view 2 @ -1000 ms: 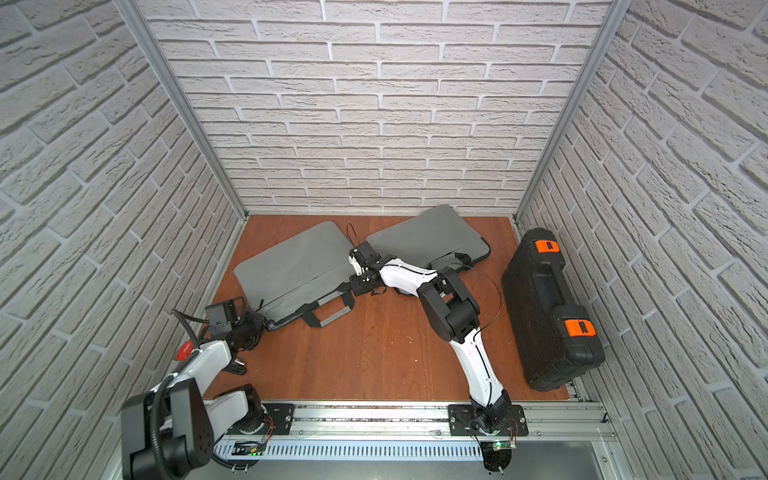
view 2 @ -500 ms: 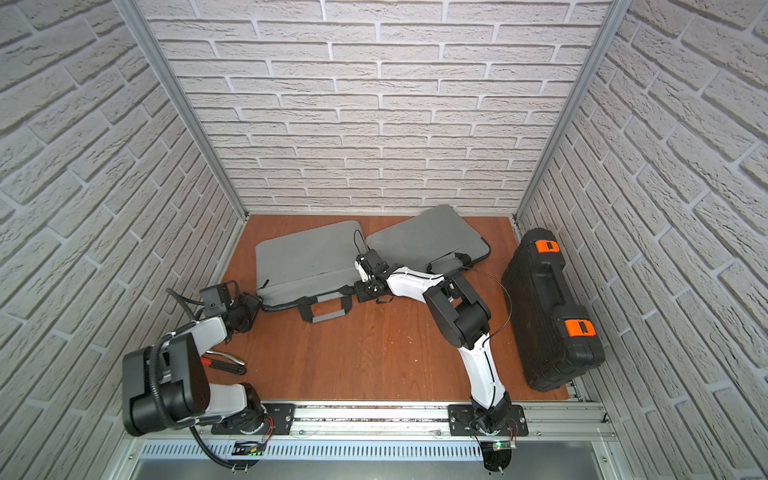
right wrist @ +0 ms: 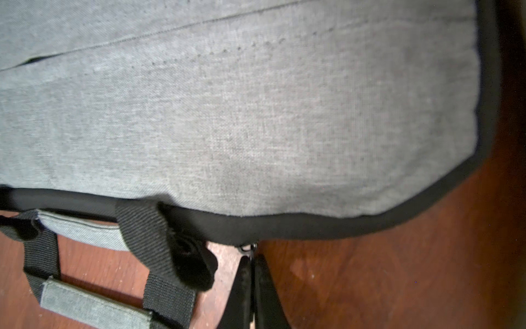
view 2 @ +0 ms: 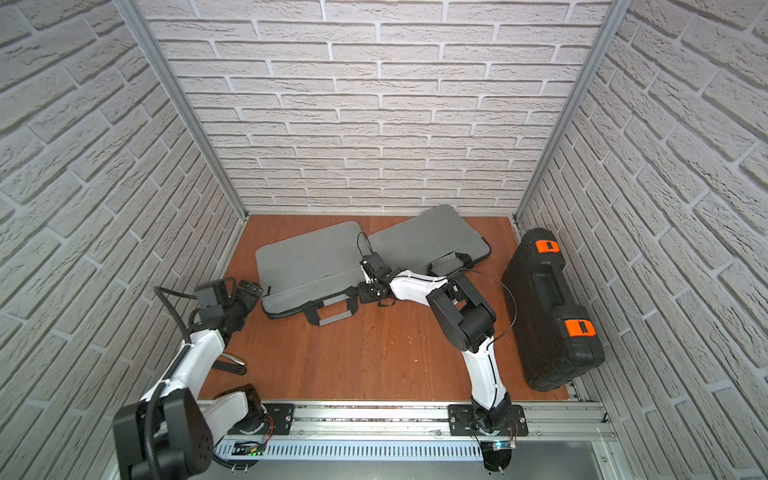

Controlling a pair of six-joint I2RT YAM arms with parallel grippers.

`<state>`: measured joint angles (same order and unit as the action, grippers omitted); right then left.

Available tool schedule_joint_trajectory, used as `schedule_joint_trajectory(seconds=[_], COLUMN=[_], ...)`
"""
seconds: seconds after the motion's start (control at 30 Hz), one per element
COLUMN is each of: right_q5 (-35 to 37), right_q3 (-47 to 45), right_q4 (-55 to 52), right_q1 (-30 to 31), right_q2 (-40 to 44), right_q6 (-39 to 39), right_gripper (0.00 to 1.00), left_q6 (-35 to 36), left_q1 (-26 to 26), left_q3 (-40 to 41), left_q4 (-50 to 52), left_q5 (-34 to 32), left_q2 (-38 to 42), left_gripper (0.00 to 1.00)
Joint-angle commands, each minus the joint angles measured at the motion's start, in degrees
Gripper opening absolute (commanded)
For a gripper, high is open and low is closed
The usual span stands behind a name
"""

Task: Open the zippered laptop bag and take out the laptop
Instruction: Unzip the zipper on the zippered laptop bag.

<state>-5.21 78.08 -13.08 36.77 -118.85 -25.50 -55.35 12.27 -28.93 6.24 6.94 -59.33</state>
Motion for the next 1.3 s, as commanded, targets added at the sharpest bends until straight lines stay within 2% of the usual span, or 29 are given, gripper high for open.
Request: schedule_joint_trajectory(seconds=[0.0,0.2,0.4,0.7,1.03,1.17,1.27], right_q5=[0.23,-0.8,-1.88,-3.65,-4.52,-4.98,-5.48], right_q3=[-1.29,-1.19,-1.57,-1.46,-0.74,-0.46,-0.18], right_q4=[-1.52,-0.49,1.23,3.13,3.66,3.5,3.49], right_q1=[1.17,3.43,5.96,8.36,8.83,9.19,9.49], right_q2=[2.47,2.96,3.11,3.03,2.72,3.08,3.02], right_q6=[-1.22,-2.14,-3.78,-5.78,-6.54,-6.58,-6.74], right_gripper=[0.06,0.06,0.06,0.06,0.06,0.06,0.06], left_q6=[-1.68,-5.0,-6.93,-9.91,-13.23,-14.29,-14.17], left_q1=[-7.33,-19.59,-25.81,-30.14,-33.09,-33.28,-33.8], left_q3=[-0.43,-2.06,-4.17,-4.87,-1.73,-0.81,-1.42], left_q4=[2.55,-1.67,-6.98,-9.02,-5.63,-6.7,-7.91], left_q5=[-2.08,-2.46,-1.95,-1.4,-1.32,-0.57,0.32], left_q2=[0.89,-5.25,-13.64,-19.59,-16.48,-16.94,-18.49], left_gripper=[0.95,0.9,0.84,0.77,0.72,0.72,0.77])
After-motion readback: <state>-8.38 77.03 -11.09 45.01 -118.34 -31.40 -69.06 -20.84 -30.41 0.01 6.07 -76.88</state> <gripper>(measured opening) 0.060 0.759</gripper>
